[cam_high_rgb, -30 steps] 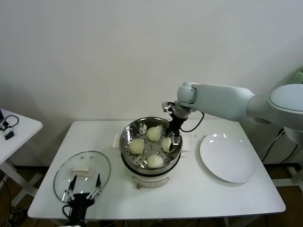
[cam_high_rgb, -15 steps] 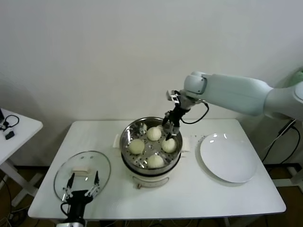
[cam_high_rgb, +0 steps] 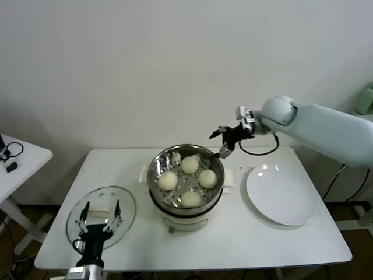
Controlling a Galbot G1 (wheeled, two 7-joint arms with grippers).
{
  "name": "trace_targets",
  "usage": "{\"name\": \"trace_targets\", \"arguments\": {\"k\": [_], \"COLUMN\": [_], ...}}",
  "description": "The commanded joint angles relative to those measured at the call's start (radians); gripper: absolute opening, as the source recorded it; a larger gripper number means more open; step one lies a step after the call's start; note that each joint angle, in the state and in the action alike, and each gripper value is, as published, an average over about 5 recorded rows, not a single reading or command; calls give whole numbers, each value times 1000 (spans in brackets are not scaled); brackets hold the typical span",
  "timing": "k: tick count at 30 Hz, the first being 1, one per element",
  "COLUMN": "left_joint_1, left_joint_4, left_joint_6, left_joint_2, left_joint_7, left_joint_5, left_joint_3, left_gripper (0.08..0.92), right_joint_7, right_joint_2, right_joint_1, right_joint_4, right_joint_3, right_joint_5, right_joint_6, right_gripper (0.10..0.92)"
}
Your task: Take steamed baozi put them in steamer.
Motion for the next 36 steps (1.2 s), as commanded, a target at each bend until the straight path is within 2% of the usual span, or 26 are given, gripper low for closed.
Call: {"name": "trace_targets", "arguments": {"k": [1,6,9,16,29,36], "left_joint_1": [-4,2,-1,2,-11,-5], "left_joint_4": [-21,-30,-26,-21,-16,-15], "left_joint_6": [-16,11,11,11,26,26], "left_joint_2": [-2,-2,0,12,12,12], "left_joint_7": [25,29,31,55,109,147], "left_joint_5": [32,-21,-10,-10,-27,-54], "left_joint_3": [1,3,-3,-20,-39,-66], "left_gripper": [823,823,823,823,823,823], "right_joint_7": [227,301,330,371,455,453], "right_joint_2": [-340,-337,-257,-11,427,503], "right_joint_1": [-613,-1014,-1292,-1679,-1969,-2055], "right_joint_4": [221,282,329,393,491,501], "right_joint_3": [698,1085,1376,1760,1926,1931], "right_joint_5": [-151,-194,-230,-352,-447,-455], "right_joint_6": [52,110,123,218,361,415], "right_gripper": [823,823,823,823,823,823]}}
